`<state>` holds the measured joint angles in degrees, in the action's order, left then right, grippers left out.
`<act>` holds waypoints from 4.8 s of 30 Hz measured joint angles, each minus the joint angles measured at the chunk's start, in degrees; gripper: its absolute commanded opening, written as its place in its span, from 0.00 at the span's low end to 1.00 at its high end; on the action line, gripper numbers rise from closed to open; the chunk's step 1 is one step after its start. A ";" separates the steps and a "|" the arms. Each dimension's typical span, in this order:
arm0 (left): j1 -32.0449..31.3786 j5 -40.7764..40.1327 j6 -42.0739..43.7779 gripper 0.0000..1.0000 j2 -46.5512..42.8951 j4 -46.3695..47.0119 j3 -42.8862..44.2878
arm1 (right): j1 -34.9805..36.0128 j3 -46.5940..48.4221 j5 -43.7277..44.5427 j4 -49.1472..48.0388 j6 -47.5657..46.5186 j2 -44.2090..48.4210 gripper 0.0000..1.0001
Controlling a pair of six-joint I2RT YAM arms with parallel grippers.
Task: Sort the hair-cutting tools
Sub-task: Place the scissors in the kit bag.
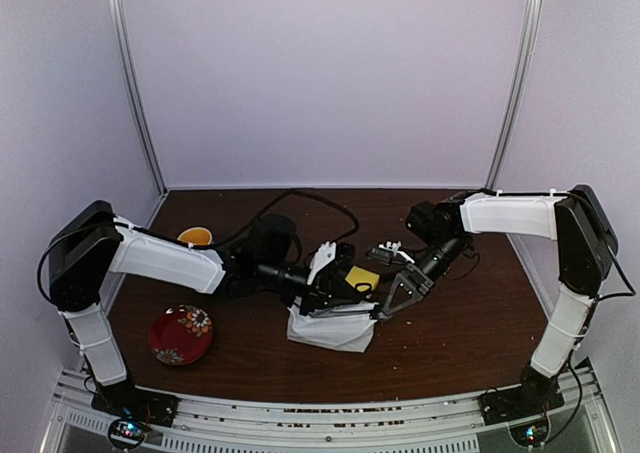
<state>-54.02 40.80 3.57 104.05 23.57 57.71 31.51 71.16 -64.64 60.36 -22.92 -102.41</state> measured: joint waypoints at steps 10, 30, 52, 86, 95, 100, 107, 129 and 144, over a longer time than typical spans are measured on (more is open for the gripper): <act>0.35 -2.64 8.48 0.00 -4.72 -8.83 0.63 | 0.00 0.92 0.15 0.83 -1.29 0.00 0.00; 0.35 1.86 -10.36 0.00 5.49 19.19 2.91 | 0.00 1.92 0.31 2.89 -2.78 0.00 0.00; -0.09 1.64 -12.52 0.00 3.72 19.69 0.02 | 0.00 1.99 0.39 3.10 -2.91 0.00 0.00; 0.39 -8.83 18.21 0.00 -3.69 -27.58 2.67 | -0.02 1.99 1.70 3.30 -3.91 0.00 0.00; 0.42 -12.61 19.96 0.00 -3.69 -36.41 7.93 | -0.02 2.51 2.16 3.34 -3.91 -0.02 0.00; 0.39 -13.79 18.95 0.00 -3.23 -39.65 9.64 | -0.02 2.56 2.32 3.32 -3.91 -0.04 0.00; -0.17 -14.82 19.12 0.11 -2.45 -43.01 12.15 | -0.02 3.56 2.84 3.87 -3.98 -0.35 0.00; -2.62 -31.06 10.01 0.98 -21.53 -44.57 12.26 | -6.19 10.86 13.00 9.77 -7.13 0.42 0.32; 1.38 -58.16 -10.82 0.98 -30.05 -28.81 1.86 | -9.35 7.13 25.92 -2.49 -6.01 25.73 0.70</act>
<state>-52.64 -17.37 -7.25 74.00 -5.23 59.57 22.15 78.28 -38.72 57.87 -28.93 -76.69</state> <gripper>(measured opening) 0.978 0.397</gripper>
